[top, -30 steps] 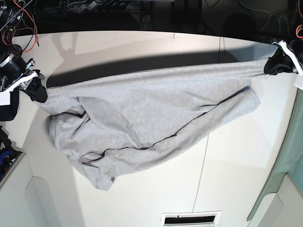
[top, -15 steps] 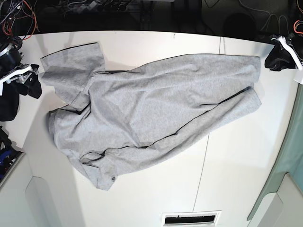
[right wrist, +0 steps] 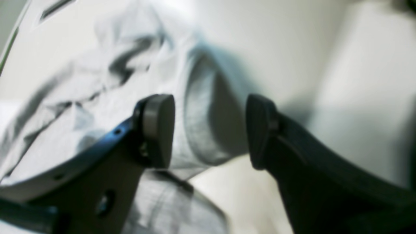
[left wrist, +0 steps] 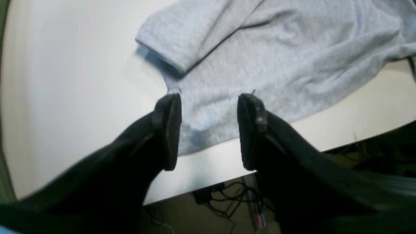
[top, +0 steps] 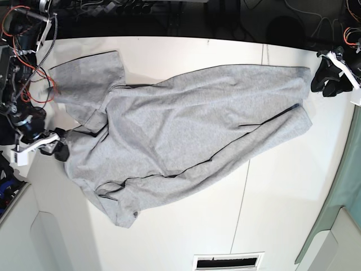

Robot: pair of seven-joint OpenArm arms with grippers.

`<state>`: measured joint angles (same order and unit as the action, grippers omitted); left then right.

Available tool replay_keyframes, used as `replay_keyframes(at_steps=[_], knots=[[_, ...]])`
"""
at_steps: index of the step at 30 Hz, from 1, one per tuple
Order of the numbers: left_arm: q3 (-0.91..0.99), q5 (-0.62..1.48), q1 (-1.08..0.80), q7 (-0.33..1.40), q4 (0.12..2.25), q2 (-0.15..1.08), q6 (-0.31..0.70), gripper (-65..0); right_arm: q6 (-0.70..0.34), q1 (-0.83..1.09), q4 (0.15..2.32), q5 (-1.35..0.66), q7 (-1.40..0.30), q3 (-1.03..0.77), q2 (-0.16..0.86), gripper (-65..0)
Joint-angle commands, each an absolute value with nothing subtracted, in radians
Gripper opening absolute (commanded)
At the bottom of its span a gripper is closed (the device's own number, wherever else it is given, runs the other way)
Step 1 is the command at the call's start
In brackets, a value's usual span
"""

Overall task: Layout the t-shirt on the table in an organized manner, then fold the t-shirt properly
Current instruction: 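Regrasp the shirt corners with both grippers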

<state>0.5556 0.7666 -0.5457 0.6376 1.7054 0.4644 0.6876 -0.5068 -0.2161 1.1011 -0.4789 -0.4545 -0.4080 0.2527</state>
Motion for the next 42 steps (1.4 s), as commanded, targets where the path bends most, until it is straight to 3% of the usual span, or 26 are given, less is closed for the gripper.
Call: replay_keyframes(at_steps=[1,3,4,8,9,20,23,25,29,39,42], knots=[[0.555,0.78,-0.545,0.606,1.692,0.473,0.677,-34.3,-0.528,-0.251,1.073,-0.492,-0.413,-0.377,0.268,-30.8],[0.545,0.771,-0.538,0.569,1.639,0.461,0.654,-34.3,-0.527,-0.272,0.999,-0.467,-0.36,-0.301,0.268,-31.7],[0.542,0.759,-0.527,0.564,1.608,0.452,0.654,-34.3,-0.525,-0.28,0.972,-0.442,-0.331,-0.27,0.265,-35.3],[0.542,0.747,-0.469,0.566,1.495,0.414,0.654,-34.3,-0.508,-0.291,0.937,-0.341,-0.191,-0.19,0.264,-63.7],[0.542,0.747,-0.462,0.566,1.478,0.408,0.655,-34.3,-0.509,-0.293,0.937,-0.326,-0.153,-0.189,0.266,-65.0],[0.542,0.746,-0.458,0.58,1.46,0.387,0.655,-34.3,-0.51,-0.421,0.94,-0.247,-0.092,-0.276,0.317,-65.0],[0.542,0.742,-0.457,0.58,1.46,0.388,0.655,-34.3,-0.523,-0.423,0.944,-0.313,-0.213,-0.287,0.33,-40.5],[0.542,0.73,-0.458,0.58,1.46,0.389,0.655,-34.3,-0.521,-0.409,0.95,-0.368,-0.341,-0.305,0.332,-32.2],[0.542,0.731,-0.458,0.616,1.46,0.392,0.655,-34.3,-0.543,-0.309,1.025,-0.502,-0.491,-0.397,0.33,-32.1],[0.55,0.769,-0.46,0.636,1.501,0.402,0.693,-34.1,-0.559,0.048,1.28,-0.672,-0.588,-0.585,0.33,-32.1],[0.55,0.762,-0.46,0.627,1.502,0.402,0.691,-26.7,-0.573,0.102,1.273,-0.677,-0.587,-0.583,0.326,-32.1]])
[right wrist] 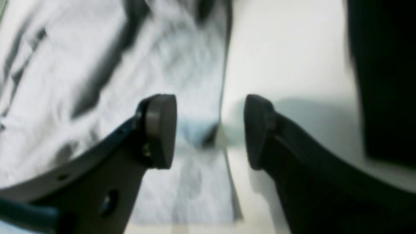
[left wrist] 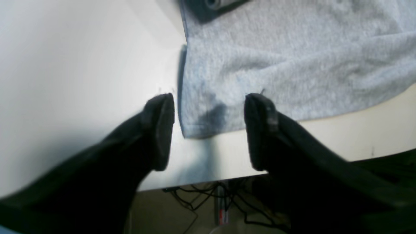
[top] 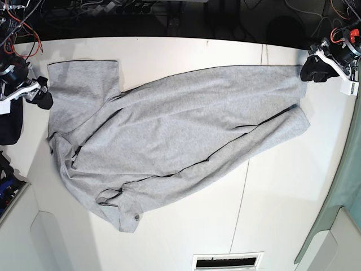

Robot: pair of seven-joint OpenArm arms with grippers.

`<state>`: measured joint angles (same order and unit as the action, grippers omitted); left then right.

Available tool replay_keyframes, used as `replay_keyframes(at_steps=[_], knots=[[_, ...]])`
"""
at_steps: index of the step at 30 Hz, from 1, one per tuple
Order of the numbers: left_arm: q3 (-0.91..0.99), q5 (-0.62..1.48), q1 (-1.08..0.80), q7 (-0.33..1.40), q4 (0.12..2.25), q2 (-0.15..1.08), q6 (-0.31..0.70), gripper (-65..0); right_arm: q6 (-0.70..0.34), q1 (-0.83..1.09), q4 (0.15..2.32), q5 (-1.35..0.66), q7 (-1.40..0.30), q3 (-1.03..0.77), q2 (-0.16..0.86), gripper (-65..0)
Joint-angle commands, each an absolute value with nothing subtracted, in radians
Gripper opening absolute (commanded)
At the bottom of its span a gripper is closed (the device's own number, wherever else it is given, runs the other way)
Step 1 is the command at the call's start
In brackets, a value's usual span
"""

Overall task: Layout the t-shirt on the table in an organized manner, then fold the t-shirt properly
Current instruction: 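Regrasp the shirt corners with both grippers, then pull the grasped corners apart to spread the shirt flat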

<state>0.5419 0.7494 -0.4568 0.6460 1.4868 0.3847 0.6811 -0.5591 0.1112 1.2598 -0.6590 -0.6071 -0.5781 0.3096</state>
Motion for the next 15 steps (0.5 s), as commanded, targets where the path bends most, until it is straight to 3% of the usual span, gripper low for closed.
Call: replay_keyframes(at_steps=[1,12,13,15], knots=[[0.548,0.757,-0.46,0.628,1.501,0.402,0.68,-25.6,-0.577,0.114,1.266,-0.672,-0.582,-0.582,0.322,-32.1],[0.357,0.531,-0.355,0.53,1.405,0.402,0.566,-26.0,-0.58,0.122,1.225,-0.616,-0.531,-0.507,0.236,-32.3],[0.346,0.521,-0.348,0.532,1.4,0.402,0.554,-28.3,-0.58,0.122,1.225,-0.608,-0.531,-0.488,0.233,-32.3],[0.342,0.519,-0.35,0.544,1.399,0.402,0.554,-43.2,-0.579,0.122,1.225,-0.596,-0.531,-0.456,0.232,-36.7]])
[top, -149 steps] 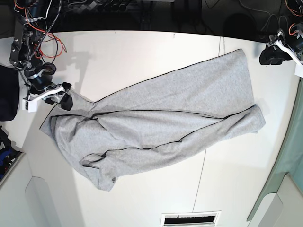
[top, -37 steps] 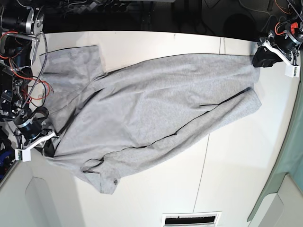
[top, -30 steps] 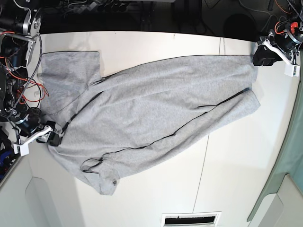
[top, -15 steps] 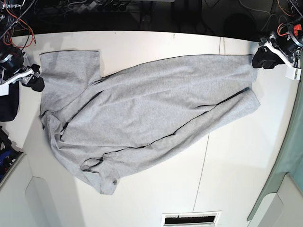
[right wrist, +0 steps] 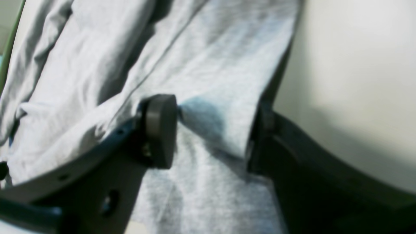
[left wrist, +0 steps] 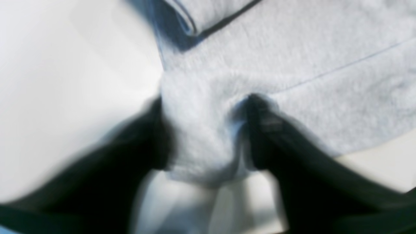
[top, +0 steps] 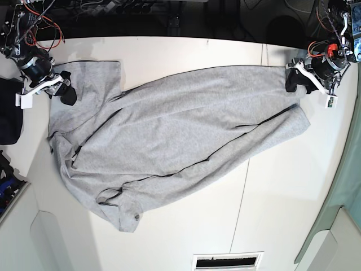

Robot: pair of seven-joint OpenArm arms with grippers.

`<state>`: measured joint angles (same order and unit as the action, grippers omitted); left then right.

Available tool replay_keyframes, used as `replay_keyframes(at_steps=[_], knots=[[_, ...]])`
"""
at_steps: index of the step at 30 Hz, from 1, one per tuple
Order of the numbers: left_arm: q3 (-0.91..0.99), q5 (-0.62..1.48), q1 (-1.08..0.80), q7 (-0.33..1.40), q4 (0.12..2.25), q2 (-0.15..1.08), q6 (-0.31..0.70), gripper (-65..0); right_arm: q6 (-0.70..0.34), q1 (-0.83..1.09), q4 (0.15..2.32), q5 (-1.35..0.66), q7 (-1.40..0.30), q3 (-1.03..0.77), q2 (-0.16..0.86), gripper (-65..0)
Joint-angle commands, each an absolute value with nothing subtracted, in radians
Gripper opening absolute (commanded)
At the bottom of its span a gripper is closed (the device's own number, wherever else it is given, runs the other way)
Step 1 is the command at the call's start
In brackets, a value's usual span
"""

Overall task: Layout the t-shirt on the table in an organized manner, then fold the t-shirt properly
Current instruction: 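Pull the grasped corners apart to spread the shirt flat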

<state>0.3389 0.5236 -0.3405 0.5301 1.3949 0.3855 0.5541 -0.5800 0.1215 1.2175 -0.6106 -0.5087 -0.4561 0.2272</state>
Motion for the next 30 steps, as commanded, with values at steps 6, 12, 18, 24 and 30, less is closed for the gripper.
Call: replay_keyframes(at_steps=[6,12,18,24,30], knots=[[0.343,0.666,-0.399,0.724,1.425,0.408,0.698,-65.0,-0.579,0.125,1.229,-0.594,-0.531,-0.484,0.238,-65.0],[0.366,0.767,-0.567,0.722,1.596,0.43,0.698,-65.0,-0.581,0.148,1.244,-0.654,-0.532,-0.619,0.251,-65.0],[0.414,0.801,-0.637,0.722,1.719,0.43,0.698,-65.0,-0.58,0.15,1.246,-0.701,-0.531,-0.668,0.283,-63.4],[0.415,0.873,-0.632,0.726,1.725,0.437,0.698,-34.5,-0.58,0.131,1.254,-0.745,-0.527,-0.668,0.291,-32.7],[0.499,0.952,-0.63,0.743,1.748,0.437,0.698,-34.5,-0.58,0.095,1.328,-0.752,-0.527,-0.668,0.285,-32.7]])
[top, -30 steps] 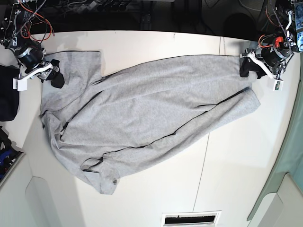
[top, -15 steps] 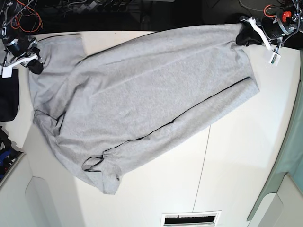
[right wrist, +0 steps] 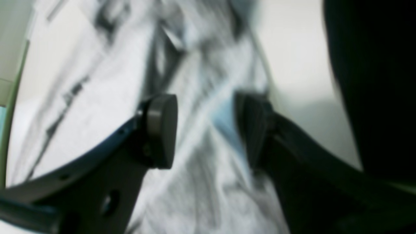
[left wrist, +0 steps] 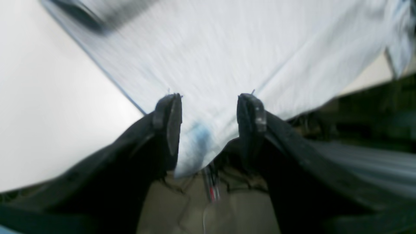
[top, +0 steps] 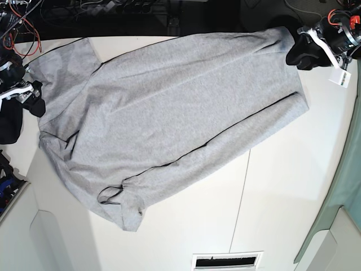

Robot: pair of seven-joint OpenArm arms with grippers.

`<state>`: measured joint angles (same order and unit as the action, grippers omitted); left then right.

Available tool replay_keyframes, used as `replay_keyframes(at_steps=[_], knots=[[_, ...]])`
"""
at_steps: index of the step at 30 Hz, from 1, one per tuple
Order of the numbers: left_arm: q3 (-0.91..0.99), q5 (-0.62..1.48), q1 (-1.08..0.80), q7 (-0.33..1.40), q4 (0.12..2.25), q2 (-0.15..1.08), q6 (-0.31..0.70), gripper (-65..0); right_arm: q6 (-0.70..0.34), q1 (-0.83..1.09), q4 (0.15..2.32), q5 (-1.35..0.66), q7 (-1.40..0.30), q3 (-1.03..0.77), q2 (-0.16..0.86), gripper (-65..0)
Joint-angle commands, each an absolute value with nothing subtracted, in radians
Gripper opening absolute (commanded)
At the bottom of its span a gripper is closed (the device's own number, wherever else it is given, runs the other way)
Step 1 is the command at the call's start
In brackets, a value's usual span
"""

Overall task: Layout the t-shirt on the table in an organized manner, then fold the t-shirt properly
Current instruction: 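Pull the grasped corners apart to spread the shirt flat, then grasp the shirt hem corners with both grippers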

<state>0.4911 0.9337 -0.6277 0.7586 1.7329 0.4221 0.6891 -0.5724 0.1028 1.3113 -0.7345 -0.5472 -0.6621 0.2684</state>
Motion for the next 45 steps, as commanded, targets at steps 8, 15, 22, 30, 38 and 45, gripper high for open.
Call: replay_keyframes(at_steps=[8,15,22,30,38,45], knots=[[0.523,0.829,-0.501,0.661,1.692,0.408,0.618,-34.5,-0.58,0.027,1.4,-0.737,-0.531,-0.564,0.281,-32.7],[0.52,0.843,-0.329,0.677,1.422,0.396,0.587,-34.4,-0.577,0.006,1.4,-0.604,-0.483,-0.384,0.227,-32.7],[0.501,0.849,-0.249,0.693,1.291,0.391,0.588,-34.4,-0.572,0.006,1.399,-0.564,-0.467,-0.356,0.181,-32.7],[0.501,0.958,-0.247,0.746,1.285,0.393,0.652,-34.5,-0.572,0.006,1.399,-0.533,-0.467,-0.356,0.143,-32.7],[0.501,0.954,-0.246,0.738,1.287,0.396,0.652,-34.5,-0.572,0.006,1.399,-0.53,-0.455,-0.356,0.143,-32.7],[0.542,0.955,-0.244,0.775,1.324,0.419,0.651,-34.5,-0.572,0.006,1.399,-0.511,-0.452,-0.356,0.144,-32.7]])
